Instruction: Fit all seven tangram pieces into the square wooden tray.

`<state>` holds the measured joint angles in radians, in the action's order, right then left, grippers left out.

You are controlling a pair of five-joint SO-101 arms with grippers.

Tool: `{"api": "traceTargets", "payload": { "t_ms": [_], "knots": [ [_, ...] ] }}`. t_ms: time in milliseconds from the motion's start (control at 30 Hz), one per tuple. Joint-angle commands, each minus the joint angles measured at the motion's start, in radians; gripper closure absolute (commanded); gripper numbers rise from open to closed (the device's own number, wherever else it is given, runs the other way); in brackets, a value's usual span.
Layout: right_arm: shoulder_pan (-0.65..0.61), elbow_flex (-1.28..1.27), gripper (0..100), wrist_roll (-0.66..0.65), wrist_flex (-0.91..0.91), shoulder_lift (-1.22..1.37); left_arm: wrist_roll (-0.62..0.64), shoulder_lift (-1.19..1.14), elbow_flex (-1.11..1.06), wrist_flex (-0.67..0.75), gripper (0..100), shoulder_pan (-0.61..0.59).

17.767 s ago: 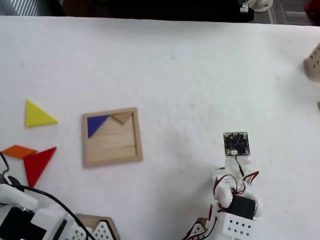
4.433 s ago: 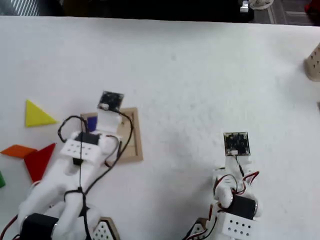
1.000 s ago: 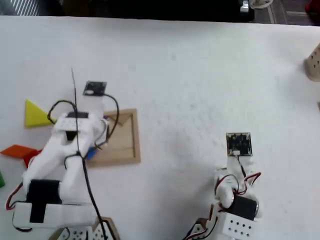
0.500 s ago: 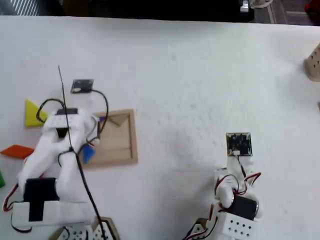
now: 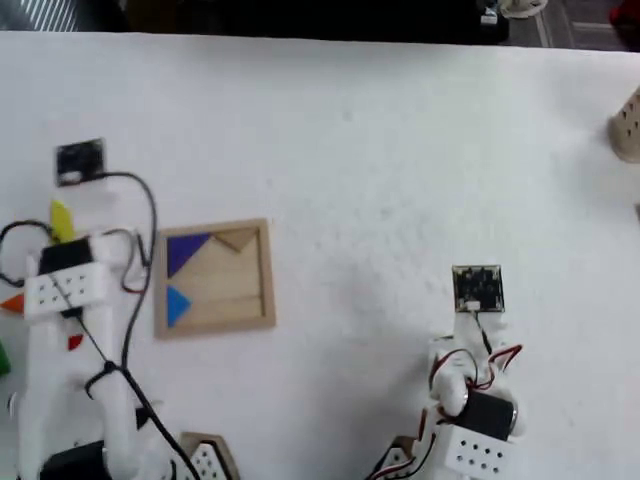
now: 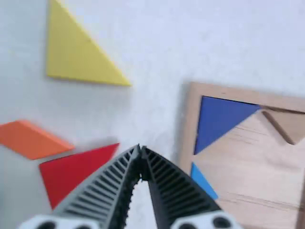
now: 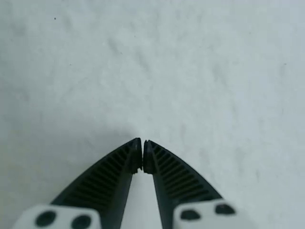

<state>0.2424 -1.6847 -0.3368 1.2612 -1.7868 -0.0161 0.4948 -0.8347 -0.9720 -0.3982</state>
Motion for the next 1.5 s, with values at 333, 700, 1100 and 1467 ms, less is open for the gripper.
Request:
{"api": "traceTargets", "payload": {
  "t_ms": [333,700,1100,1467],
  "knots": [
    [0.004,-0.006,98.1,-0.009,0.005,-0.012,-0.026,0.051,0.080,-0.097,73,-0.421],
    [0.005,-0.006,98.1,-0.009,0.005,-0.012,-0.028,-0.225,0.183,-0.028,78,-0.504],
    [0.005,-0.006,98.1,-0.009,0.005,-0.012,-0.025,-0.460,0.347,-0.081,78,-0.504],
    [0.005,-0.006,98.1,-0.009,0.005,-0.012,-0.023,-0.512,0.354,-0.077,78,-0.504]
  ]
}}
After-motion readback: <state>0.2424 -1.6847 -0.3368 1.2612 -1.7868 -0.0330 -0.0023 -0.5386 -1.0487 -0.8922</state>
